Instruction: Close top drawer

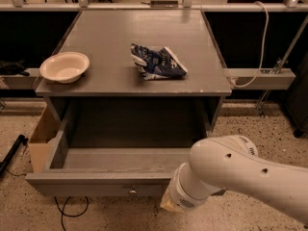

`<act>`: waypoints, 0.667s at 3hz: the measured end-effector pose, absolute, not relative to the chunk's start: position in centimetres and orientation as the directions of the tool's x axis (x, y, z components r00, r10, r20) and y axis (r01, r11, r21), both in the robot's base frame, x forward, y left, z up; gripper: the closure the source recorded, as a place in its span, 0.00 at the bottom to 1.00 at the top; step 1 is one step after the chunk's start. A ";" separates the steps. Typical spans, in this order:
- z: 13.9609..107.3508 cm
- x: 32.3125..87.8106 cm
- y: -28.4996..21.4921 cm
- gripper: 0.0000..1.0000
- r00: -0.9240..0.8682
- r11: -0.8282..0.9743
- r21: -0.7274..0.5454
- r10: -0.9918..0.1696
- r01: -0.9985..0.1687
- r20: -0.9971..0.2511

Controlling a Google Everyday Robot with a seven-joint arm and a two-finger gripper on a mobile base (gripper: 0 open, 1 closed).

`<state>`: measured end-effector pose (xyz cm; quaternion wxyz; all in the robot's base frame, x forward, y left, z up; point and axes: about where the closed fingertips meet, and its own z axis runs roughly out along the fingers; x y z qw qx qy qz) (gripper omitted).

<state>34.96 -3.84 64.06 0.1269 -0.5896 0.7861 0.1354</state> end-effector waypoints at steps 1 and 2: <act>64.2 34.7 -4.0 0.61 -0.273 0.271 0.059 -0.891 -0.961 -0.362; 64.5 34.3 -4.5 0.37 -0.273 0.274 0.050 -0.891 -0.960 -0.364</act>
Offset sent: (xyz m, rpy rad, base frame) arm -0.0120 -0.0129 0.0052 0.0036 -0.0184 -0.0126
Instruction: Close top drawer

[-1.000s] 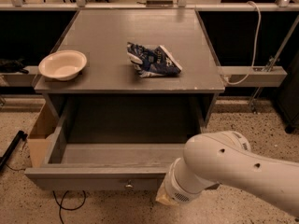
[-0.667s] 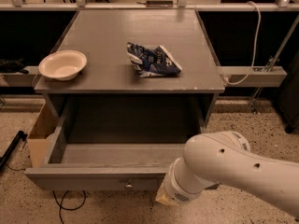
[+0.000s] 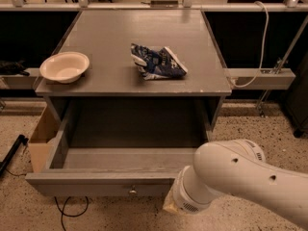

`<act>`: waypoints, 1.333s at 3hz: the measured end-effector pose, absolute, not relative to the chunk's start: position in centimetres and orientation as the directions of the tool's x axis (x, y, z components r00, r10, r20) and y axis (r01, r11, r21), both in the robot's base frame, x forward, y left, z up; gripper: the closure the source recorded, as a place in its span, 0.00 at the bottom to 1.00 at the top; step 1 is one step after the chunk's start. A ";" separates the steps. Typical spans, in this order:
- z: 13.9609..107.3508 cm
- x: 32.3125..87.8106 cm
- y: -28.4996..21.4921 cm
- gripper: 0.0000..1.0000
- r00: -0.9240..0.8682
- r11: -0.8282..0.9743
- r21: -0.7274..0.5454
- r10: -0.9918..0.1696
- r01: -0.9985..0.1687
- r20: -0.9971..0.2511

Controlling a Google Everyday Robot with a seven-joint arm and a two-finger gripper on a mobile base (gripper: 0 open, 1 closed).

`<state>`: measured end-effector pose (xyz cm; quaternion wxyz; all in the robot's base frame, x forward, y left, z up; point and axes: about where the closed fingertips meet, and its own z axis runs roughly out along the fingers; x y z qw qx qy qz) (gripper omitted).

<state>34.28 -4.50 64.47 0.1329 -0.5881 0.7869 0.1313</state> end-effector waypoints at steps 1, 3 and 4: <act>64.5 34.3 -4.5 0.15 -0.273 0.274 0.050 -0.891 -0.960 -0.364; 64.3 36.9 -3.2 0.00 -0.237 0.246 0.013 -0.918 -0.969 -0.318; 64.5 38.1 -2.2 0.00 -0.217 0.229 -0.005 -0.930 -0.973 -0.296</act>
Offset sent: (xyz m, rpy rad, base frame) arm 0.0209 0.0050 -0.0052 -0.0345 -0.0163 0.0165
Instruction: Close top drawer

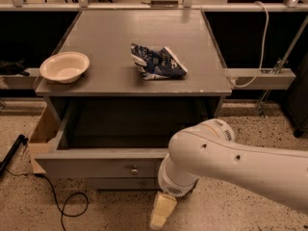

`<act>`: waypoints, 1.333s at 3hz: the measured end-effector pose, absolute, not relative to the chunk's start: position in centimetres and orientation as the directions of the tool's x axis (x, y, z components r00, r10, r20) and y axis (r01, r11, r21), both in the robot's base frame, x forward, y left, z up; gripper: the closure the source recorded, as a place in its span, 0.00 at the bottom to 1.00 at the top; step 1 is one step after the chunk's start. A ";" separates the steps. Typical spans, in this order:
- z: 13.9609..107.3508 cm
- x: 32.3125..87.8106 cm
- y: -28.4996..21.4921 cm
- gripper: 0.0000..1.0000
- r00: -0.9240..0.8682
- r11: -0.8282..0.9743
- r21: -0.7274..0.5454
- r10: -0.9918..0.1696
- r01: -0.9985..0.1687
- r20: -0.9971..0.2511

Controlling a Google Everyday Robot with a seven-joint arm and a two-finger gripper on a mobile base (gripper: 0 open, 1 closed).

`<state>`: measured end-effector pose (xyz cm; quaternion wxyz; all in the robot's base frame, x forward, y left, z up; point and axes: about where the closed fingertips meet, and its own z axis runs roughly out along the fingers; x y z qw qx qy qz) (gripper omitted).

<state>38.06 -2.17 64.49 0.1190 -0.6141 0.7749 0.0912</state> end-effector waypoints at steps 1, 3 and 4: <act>64.4 39.1 -1.4 0.00 -0.206 0.218 -0.013 -0.938 -0.976 -0.280; 65.8 43.3 -7.0 0.00 -0.300 0.313 0.021 -0.888 -0.949 -0.348; 66.7 45.1 -11.9 0.03 -0.369 0.390 0.023 -0.850 -0.921 -0.376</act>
Offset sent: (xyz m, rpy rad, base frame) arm 0.0440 -0.0093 0.0081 0.0289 -0.0039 -0.0111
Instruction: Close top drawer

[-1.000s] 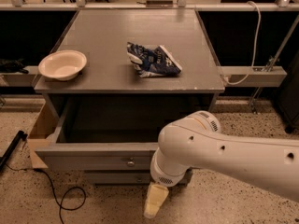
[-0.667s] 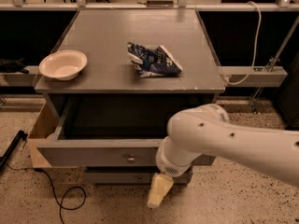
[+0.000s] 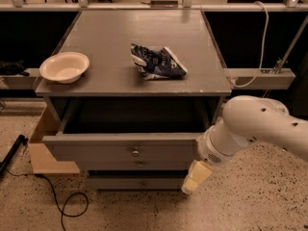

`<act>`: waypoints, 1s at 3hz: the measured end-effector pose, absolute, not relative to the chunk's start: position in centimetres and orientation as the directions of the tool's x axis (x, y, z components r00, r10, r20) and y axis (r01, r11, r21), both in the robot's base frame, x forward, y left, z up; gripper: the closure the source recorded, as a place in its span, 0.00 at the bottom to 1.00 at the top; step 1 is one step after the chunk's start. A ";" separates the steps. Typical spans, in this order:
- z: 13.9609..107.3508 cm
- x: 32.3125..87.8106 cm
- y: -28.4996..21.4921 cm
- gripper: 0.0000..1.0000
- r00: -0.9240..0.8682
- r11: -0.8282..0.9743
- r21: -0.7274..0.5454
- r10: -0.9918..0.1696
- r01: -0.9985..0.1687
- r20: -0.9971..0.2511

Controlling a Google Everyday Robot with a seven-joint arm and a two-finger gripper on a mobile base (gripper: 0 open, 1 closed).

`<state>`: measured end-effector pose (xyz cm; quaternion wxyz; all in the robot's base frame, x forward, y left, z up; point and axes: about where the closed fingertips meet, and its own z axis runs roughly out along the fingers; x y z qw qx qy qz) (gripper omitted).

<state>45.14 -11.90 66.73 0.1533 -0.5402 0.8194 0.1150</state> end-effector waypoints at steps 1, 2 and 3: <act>66.7 45.1 -11.9 0.26 -0.369 0.390 0.023 -0.850 -0.921 -0.376; 66.7 45.1 -11.9 0.49 -0.369 0.390 0.023 -0.850 -0.921 -0.376; 66.1 44.0 -11.2 0.72 -0.357 0.369 0.035 -0.864 -0.929 -0.354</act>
Offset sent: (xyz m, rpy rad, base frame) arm 0.0000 0.0000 0.0000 0.0000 0.0000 0.0000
